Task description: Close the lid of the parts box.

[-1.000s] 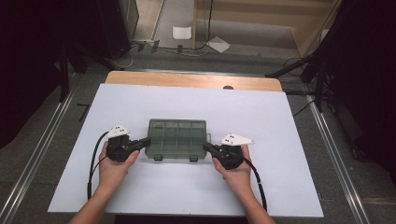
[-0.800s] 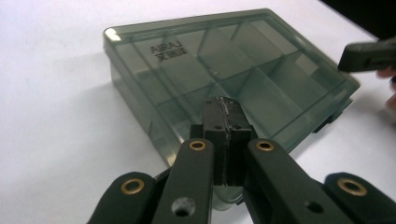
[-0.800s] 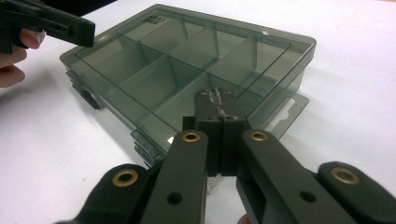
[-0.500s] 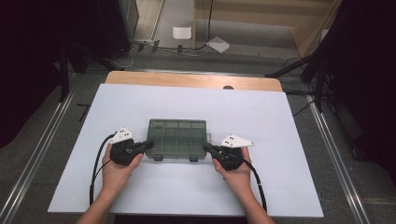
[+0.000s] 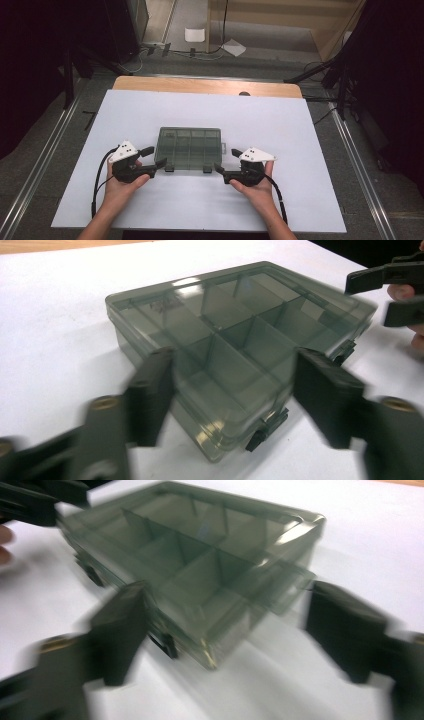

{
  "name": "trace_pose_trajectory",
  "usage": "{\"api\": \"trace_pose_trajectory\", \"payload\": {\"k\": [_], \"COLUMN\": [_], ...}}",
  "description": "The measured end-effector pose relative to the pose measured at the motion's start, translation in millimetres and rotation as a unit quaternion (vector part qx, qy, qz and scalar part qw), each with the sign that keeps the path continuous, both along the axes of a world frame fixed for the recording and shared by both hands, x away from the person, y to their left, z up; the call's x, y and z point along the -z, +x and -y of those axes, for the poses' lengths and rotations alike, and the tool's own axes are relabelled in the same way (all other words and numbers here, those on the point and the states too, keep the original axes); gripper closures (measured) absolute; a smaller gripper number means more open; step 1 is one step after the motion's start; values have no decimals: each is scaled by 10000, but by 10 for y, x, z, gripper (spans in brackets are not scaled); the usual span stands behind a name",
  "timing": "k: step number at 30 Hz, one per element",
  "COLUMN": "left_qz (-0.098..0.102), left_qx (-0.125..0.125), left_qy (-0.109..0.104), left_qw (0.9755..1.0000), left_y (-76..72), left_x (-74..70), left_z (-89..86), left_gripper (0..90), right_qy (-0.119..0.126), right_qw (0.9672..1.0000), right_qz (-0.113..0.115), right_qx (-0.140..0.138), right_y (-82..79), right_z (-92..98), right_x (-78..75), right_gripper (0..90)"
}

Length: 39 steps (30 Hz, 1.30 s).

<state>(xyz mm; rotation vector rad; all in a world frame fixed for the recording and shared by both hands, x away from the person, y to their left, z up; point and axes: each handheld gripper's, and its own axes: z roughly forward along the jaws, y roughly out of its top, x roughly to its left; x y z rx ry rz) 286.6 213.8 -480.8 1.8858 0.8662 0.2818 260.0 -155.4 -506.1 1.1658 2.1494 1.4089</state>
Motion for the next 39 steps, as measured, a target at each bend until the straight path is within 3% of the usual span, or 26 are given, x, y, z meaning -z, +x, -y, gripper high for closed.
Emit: {"api": "trace_pose_trajectory", "payload": {"k": [2, 4, 8, 16, 39], "left_qz": [14, 65, 125, 199, 213], "left_qx": [51, 159, 215, 140, -32], "left_qy": [12, -22, -67, 139, 86], "left_qw": [10000, 9998, 9997, 9996, 9997], "left_y": [-19, -42, -88, -174, -347], "left_x": [1, 4, -5, 15, 11], "left_z": [-15, -37, -91, -203, -508], "left_gripper": [111, 0, 0, 0, 0], "right_qy": [-2, 26, 14, 7, 28], "right_qw": [10000, 10000, 9998, 9997, 9977], "right_qz": [22, 31, 64, 78, 146], "right_qx": [21, 35, 171, 249, 657], "right_y": [-33, -54, -100, -207, -406], "right_z": [35, 86, 178, 369, 880], "right_x": [5, 5, -10, -16, -4], "right_gripper": [10, 0, 0, 0, 0]}}
